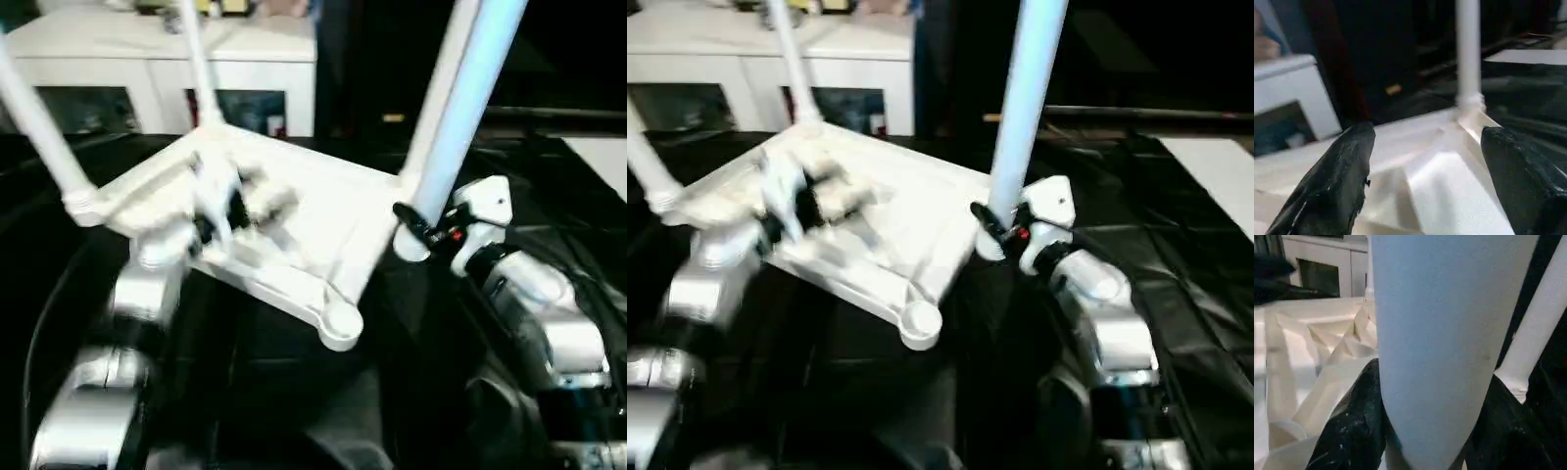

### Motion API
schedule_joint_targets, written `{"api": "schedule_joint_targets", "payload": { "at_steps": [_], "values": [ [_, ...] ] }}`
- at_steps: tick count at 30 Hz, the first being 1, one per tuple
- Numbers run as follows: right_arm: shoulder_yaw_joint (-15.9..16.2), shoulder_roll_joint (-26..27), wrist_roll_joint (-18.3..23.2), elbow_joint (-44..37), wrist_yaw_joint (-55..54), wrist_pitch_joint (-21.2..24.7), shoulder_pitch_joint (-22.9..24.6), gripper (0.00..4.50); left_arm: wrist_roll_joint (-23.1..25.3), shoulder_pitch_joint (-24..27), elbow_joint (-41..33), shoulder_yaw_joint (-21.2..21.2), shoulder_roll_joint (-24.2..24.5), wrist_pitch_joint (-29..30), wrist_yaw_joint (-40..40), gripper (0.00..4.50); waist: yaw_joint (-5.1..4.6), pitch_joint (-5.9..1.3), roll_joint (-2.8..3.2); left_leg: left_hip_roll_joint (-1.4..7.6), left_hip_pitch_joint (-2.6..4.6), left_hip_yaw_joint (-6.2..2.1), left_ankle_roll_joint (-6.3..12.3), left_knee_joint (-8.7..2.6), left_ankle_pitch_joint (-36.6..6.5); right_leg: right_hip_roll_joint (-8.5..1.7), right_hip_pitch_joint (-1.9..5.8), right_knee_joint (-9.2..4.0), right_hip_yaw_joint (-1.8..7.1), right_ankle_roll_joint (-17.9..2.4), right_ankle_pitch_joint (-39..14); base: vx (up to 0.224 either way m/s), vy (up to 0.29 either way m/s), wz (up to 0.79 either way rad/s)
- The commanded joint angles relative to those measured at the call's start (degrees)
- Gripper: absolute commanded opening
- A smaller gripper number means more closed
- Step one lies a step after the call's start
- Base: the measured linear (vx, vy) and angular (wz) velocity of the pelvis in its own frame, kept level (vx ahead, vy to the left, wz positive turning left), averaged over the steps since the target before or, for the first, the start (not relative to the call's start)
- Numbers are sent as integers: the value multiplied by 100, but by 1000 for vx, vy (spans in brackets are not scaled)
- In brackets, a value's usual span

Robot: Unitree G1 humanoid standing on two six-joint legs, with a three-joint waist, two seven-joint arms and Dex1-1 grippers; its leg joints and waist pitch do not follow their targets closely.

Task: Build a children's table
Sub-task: Pick table leg, then rotate table base

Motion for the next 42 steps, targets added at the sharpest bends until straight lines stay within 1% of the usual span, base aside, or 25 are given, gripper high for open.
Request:
{"api": "schedule_joint_targets", "payload": {
  "at_steps": [1,3,5,7,8,9,12,15,16,18,20,21,23,25,26,29,31,32,34,35,36,39,40,41,42],
  "values": [
    [34,-51,-21,52,138,-124,-146,183,139,-79,281,-1,46,-126,-214,390,31,-352,-36,392,107,-185,-154,-544,-1975,-392,142,-515,156,-1104,-1728,0,0,0],
    [76,-49,-39,168,205,-190,-220,183,234,-287,621,85,50,-225,-6,390,39,-376,-39,399,114,-160,-84,-523,-1840,-378,115,-505,153,-1129,-1738,0,0,0],
    [81,-44,-38,294,230,-269,-295,183,279,-526,980,232,28,-280,507,390,45,-418,-24,400,97,-143,5,-493,-1535,-357,128,-446,144,-1263,-1195,0,0,0],
    [93,-27,-77,546,246,-407,-433,183,23,-906,1498,633,-18,-349,1036,390,57,-461,-15,398,95,-121,98,-454,-1298,-340,128,-389,125,-1425,-622,0,0,0],
    [102,-25,-89,580,253,-425,-454,183,-41,-952,1558,694,-22,-346,1043,390,91,-479,-27,390,71,-98,303,-418,-883,-354,148,-348,107,-1626,55,0,0,0],
    [150,-18,-101,588,295,-424,-467,183,-156,-934,1529,692,-23,-288,658,390,100,-469,-47,402,58,-88,374,-418,-788,-353,150,-337,100,-1671,199,0,0,0],
    [234,-23,-100,522,391,-392,-429,183,-161,-730,1370,336,41,-296,-539,390,165,-465,-28,433,75,-49,603,-414,-588,-357,142,-314,95,-1777,405,17,4,-1],
    [381,-112,-137,385,617,-367,-295,183,-244,-229,760,-177,207,35,-2308,390,247,-475,20,496,125,-26,663,-430,-408,-347,123,-264,91,-1874,668,0,0,0],
    [425,-149,-130,349,710,-353,-247,183,-265,-86,584,-337,286,173,-2779,390,267,-471,53,508,134,-11,656,-438,-439,-328,110,-264,83,-1887,698,0,0,0],
    [581,-330,-105,166,1045,-289,-78,183,-261,233,215,-757,551,445,-3770,390,292,-465,76,524,156,-4,580,-461,-640,-334,97,-267,81,-1895,623,0,0,0],
    [674,-486,-54,40,1295,-261,25,183,-56,244,355,-977,641,196,-4116,373,329,-429,90,536,197,18,378,-511,-1222,-339,64,-314,101,-1838,112,0,0,0],
    [674,-486,-54,40,1295,-261,25,183,-56,244,355,-977,641,196,-4116,353,327,-415,81,535,201,19,313,-529,-1382,-341,56,-333,106,-1817,-70,0,0,0],
    [734,-617,11,-92,1490,-208,119,183,174,215,522,-1152,690,-106,-4293,353,345,-354,74,544,262,59,-45,-571,-2104,-379,1,-424,134,-1678,-984,0,0,0],
    [771,-737,56,-234,1638,-153,234,183,497,134,748,-1309,684,-452,-4329,334,364,-347,53,570,285,52,-186,-590,-2303,-417,-14,-478,160,-1460,-1396,0,0,0],
    [773,-758,48,-268,1676,-151,271,183,584,106,790,-1343,676,-571,-4301,318,345,-339,44,564,235,36,-236,-613,-2289,-425,9,-479,165,-1357,-1510,0,0,0],
    [796,-764,-1,-303,1696,-170,357,183,838,-106,1084,-1455,641,-856,-4146,310,308,-348,58,554,226,14,-322,-635,-2344,-426,-15,-493,155,-1249,-1640,0,0,0],
    [815,-764,-11,-318,1689,-172,382,183,864,-198,1156,-1511,640,-888,-4070,273,306,-347,51,553,241,17,-338,-628,-2407,-436,-32,-508,165,-1260,-1634,0,0,0],
    [822,-766,-11,-336,1693,-164,392,183,867,-229,1179,-1521,635,-892,-4063,264,308,-345,64,550,236,18,-330,-631,-2413,-432,-34,-515,164,-1278,-1623,0,0,0],
    [827,-765,-15,-352,1689,-160,400,183,920,-291,1243,-1558,617,-944,-4037,259,308,-357,48,550,224,22,-276,-618,-2286,-436,-20,-496,168,-1324,-1464,0,0,0],
    [829,-770,-24,-395,1692,-134,417,183,1060,-437,1435,-1624,570,-1126,-4037,243,310,-357,79,541,213,31,-221,-607,-2184,-429,-22,-503,171,-1342,-1379,0,0,0],
    [829,-771,-24,-398,1693,-133,419,183,1066,-442,1441,-1628,569,-1132,-4038,243,309,-366,69,543,217,40,-211,-604,-2137,-424,-16,-498,169,-1352,-1311,0,0,0],
    [832,-850,12,-530,1752,-87,482,183,1270,-611,1675,-1738,554,-1373,-4140,217,319,-388,86,551,194,44,-107,-593,-1858,-414,20,-456,157,-1464,-827,0,0,0],
    [822,-888,24,-578,1780,-79,502,183,1339,-665,1742,-1790,554,-1447,-4211,213,326,-399,144,547,189,47,-84,-582,-1752,-411,37,-421,151,-1518,-611,0,0,0],
    [786,-959,39,-657,1828,-67,536,183,1496,-788,1903,-1917,554,-1584,-4372,204,325,-409,161,546,190,49,-34,-575,-1648,-398,51,-414,143,-1556,-382,0,0,0],
    [786,-959,39,-657,1828,-67,536,183,1496,-788,1903,-1917,554,-1584,-4372,188,317,-416,131,545,184,57,2,-572,-1586,-387,64,-410,135,-1574,-251,0,0,0]
  ]
}}
